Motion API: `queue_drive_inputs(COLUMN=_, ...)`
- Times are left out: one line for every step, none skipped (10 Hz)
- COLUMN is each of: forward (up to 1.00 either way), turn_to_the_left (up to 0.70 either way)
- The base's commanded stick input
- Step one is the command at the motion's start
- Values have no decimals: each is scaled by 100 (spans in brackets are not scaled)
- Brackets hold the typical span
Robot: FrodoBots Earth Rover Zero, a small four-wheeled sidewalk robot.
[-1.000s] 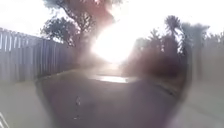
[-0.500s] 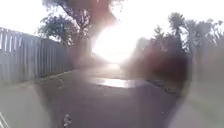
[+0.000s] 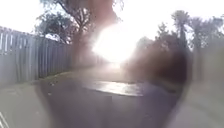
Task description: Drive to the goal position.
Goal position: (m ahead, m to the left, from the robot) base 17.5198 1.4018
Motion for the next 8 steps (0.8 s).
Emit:
queue_drive_inputs(forward=100, turn_to_the_left=0)
queue_drive_inputs(forward=100, turn_to_the_left=0)
queue_drive_inputs(forward=100, turn_to_the_left=0)
queue_drive_inputs(forward=100, turn_to_the_left=0)
queue_drive_inputs(forward=100, turn_to_the_left=0)
queue_drive_inputs(forward=100, turn_to_the_left=0)
queue_drive_inputs(forward=100, turn_to_the_left=0)
queue_drive_inputs(forward=100, turn_to_the_left=0)
